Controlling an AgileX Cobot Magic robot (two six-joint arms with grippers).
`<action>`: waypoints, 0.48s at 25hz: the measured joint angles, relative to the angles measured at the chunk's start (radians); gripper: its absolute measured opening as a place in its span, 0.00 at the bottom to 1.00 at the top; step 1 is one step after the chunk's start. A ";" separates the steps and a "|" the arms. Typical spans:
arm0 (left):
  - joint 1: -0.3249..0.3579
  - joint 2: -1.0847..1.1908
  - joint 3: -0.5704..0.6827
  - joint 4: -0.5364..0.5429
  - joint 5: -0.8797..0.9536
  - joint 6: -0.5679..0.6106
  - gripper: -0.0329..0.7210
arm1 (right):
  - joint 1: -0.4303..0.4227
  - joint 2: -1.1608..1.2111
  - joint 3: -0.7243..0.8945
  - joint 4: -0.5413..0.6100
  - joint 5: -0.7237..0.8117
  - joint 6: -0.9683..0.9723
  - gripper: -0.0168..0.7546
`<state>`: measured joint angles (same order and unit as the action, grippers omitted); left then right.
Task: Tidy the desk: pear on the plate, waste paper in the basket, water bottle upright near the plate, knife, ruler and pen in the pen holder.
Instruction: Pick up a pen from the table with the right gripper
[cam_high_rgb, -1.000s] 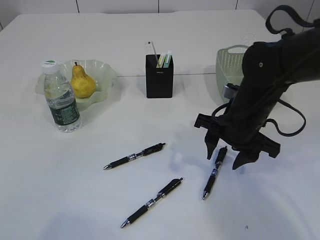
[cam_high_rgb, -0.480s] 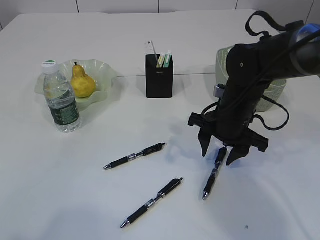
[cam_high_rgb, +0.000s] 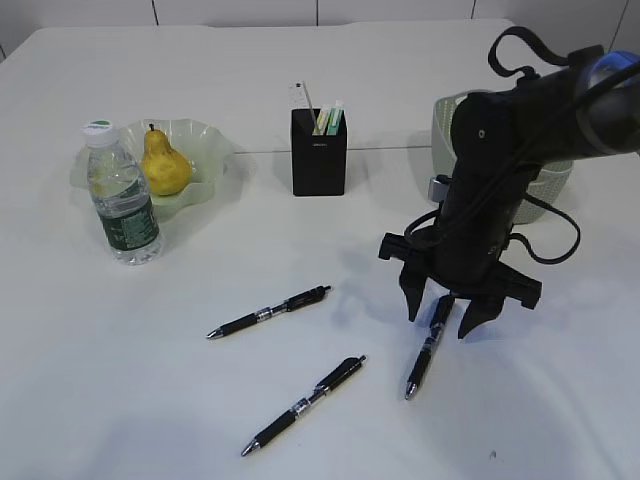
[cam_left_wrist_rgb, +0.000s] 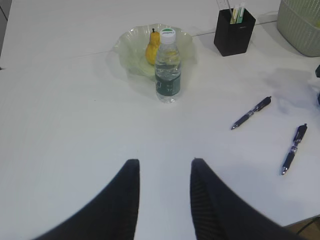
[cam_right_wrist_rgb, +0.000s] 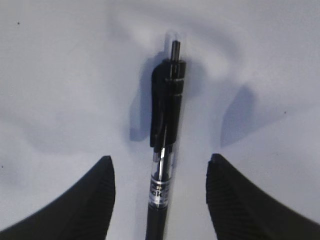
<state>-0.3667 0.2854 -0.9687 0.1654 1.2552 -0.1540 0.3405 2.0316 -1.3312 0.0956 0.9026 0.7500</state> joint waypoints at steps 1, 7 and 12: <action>0.000 0.000 0.000 0.000 0.000 0.000 0.36 | 0.000 0.002 0.000 0.000 0.000 0.000 0.62; 0.000 0.000 0.000 0.002 0.000 -0.002 0.36 | 0.000 0.004 0.000 -0.011 0.000 0.000 0.62; 0.000 0.000 0.000 0.002 0.000 -0.002 0.36 | 0.000 0.012 -0.001 -0.017 0.004 0.000 0.62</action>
<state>-0.3667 0.2854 -0.9687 0.1675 1.2552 -0.1563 0.3405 2.0435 -1.3324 0.0782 0.9070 0.7500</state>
